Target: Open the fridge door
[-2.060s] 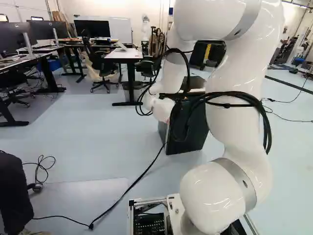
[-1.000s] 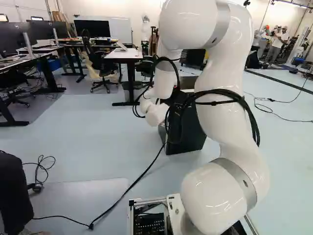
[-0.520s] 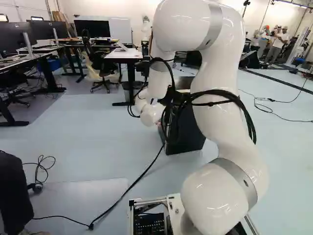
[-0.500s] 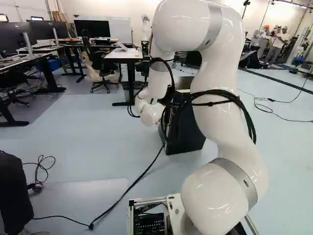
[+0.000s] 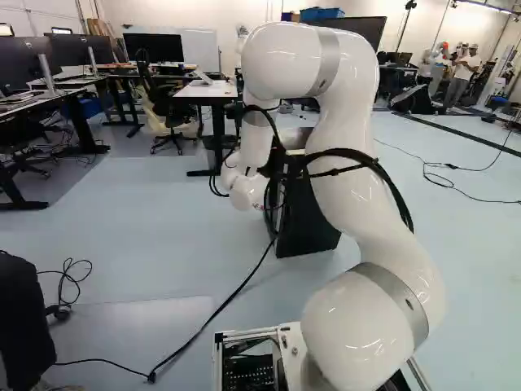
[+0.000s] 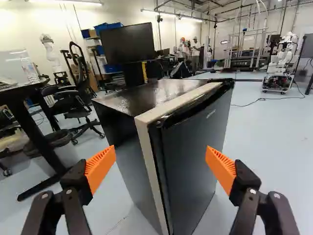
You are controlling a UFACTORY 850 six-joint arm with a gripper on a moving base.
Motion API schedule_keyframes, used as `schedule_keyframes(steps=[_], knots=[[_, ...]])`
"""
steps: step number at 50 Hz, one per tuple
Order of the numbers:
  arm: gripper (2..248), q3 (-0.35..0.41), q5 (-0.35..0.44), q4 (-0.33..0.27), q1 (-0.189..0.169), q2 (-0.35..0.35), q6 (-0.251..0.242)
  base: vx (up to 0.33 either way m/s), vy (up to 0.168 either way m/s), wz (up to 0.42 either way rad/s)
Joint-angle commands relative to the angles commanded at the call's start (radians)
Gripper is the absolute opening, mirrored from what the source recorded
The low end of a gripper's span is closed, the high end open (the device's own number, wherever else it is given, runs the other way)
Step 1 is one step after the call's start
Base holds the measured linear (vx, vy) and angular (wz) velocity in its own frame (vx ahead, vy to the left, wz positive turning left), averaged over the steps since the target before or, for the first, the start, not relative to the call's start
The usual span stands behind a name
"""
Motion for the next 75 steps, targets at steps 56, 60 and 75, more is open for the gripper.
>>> schedule_keyframes(steps=[56,60,75], knots=[[247,-0.13,0.0,0.063,-0.014,-0.172,0.0,0.0,0.0,0.0],[247,-0.136,0.0,0.068,-0.015,-0.175,0.0,0.0,0.0,0.0],[247,-0.156,0.0,0.088,-0.019,-0.186,0.0,0.0,0.0,0.0]])
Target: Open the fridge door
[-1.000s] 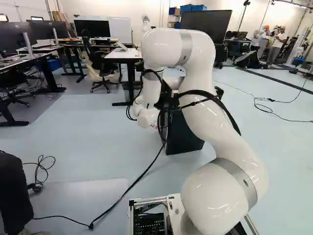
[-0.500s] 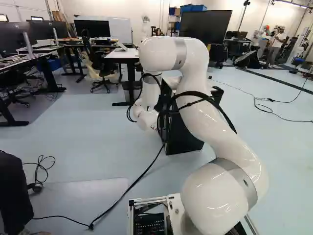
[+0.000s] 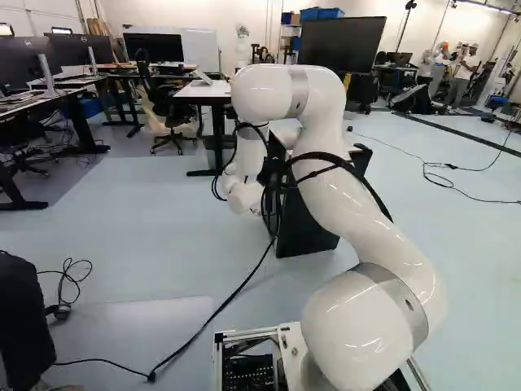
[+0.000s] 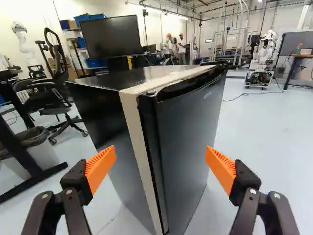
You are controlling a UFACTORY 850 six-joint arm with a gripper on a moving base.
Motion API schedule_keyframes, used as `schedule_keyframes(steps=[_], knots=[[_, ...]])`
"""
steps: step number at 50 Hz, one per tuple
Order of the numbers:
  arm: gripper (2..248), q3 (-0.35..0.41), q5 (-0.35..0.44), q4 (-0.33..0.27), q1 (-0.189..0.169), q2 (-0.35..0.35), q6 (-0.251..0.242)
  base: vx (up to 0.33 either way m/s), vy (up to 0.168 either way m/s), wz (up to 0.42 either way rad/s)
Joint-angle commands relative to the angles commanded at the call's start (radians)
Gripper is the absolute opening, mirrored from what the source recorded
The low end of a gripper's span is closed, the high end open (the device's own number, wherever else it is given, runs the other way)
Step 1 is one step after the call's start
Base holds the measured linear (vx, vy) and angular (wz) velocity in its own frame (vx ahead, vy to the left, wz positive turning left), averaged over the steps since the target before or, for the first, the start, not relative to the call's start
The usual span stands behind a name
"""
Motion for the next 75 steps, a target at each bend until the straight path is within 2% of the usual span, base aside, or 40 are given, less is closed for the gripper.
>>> schedule_keyframes(steps=[75], knots=[[247,-0.088,0.0,0.102,-0.023,-0.045,0.0,0.0,0.0,0.0]])
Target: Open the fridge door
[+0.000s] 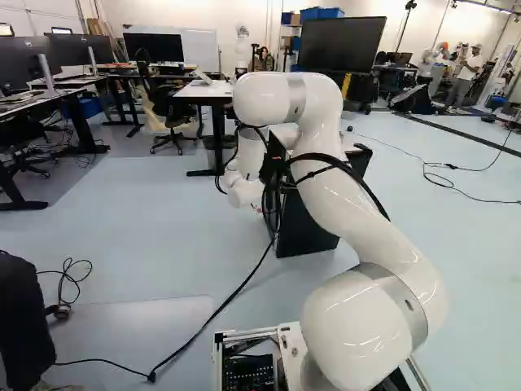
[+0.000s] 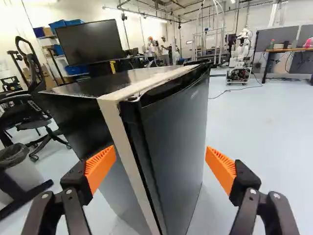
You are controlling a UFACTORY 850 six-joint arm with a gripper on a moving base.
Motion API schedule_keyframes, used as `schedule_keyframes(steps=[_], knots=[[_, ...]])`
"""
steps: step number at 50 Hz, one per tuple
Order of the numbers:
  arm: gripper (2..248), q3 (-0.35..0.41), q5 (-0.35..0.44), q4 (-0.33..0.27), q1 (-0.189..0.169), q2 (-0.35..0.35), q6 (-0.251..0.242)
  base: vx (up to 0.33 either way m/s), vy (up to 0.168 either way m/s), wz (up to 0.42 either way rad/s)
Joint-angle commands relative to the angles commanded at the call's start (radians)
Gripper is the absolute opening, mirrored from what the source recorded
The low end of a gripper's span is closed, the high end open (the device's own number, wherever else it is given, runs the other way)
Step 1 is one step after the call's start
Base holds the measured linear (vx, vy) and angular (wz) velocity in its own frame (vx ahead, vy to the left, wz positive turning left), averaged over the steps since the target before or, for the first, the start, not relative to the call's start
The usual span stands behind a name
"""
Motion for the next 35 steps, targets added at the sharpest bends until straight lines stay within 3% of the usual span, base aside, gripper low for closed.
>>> schedule_keyframes(steps=[35], knots=[[247,-0.031,0.0,0.043,-0.008,-0.015,0.0,0.0,0.0,0.0]])
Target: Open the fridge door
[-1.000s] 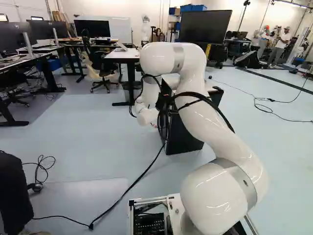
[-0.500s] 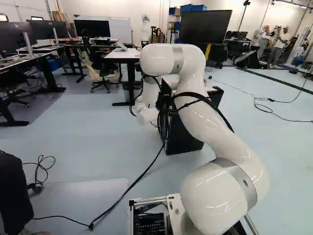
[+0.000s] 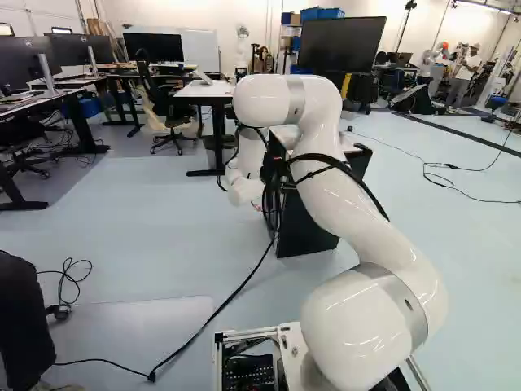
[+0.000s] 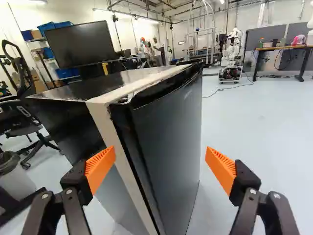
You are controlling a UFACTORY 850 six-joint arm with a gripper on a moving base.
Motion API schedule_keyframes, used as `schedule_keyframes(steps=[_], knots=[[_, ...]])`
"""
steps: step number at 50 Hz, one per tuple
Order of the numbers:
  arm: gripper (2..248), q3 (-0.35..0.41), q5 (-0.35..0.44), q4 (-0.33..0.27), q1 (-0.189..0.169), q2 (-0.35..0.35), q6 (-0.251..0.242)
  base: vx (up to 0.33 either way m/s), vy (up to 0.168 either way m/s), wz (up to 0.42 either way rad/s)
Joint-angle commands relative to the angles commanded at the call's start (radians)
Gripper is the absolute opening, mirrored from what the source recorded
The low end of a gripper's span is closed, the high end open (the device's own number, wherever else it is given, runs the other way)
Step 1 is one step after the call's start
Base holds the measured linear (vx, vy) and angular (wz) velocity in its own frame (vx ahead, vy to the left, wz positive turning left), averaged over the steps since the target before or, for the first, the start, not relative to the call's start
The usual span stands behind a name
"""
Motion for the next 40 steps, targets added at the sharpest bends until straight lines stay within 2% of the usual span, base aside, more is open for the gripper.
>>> schedule_keyframes(steps=[22,40], knots=[[247,-0.023,0.0,0.014,-0.007,-0.011,0.0,0.0,0.0,0.0],[247,-0.018,0.0,0.074,-0.034,-0.009,0.0,0.0,0.0,0.0]])
